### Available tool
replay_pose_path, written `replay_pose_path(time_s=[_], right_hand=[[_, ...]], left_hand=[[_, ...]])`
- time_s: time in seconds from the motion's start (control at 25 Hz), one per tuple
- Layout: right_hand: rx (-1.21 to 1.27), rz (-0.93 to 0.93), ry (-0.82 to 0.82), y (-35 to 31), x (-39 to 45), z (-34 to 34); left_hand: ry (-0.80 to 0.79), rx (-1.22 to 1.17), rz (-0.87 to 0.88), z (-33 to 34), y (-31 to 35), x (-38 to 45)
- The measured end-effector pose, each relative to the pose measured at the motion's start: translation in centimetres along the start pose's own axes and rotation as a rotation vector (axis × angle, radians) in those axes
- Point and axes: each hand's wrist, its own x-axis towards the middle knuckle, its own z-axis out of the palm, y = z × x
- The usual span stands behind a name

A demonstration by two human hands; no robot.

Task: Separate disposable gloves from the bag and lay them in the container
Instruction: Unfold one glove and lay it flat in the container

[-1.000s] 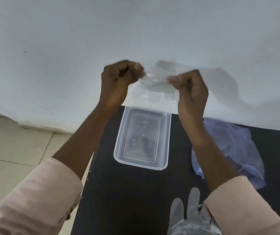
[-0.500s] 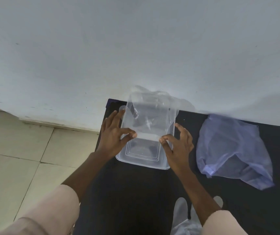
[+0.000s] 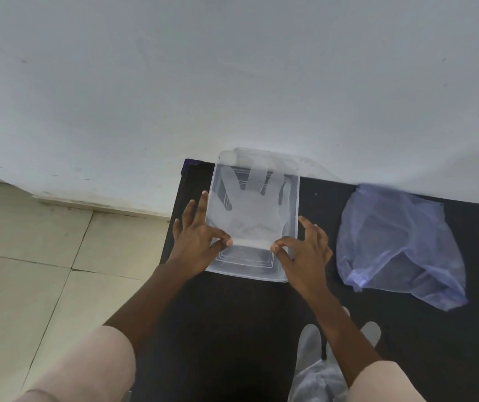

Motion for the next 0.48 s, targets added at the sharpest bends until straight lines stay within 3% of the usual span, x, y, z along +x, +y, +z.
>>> replay_pose_path(time_s=[0.32, 0.48], right_hand=[[-0.097, -0.005, -0.139, 0.2, -0.2, -0.7], [-0.119, 0.012, -0.228, -0.1, 0.0, -1.3]], left_hand=[[-0.301, -0.058, -0.018, -1.9, -0.2, 0.4], [-0.340, -0.121, -0.064, -2.2, 0.2, 0.6]])
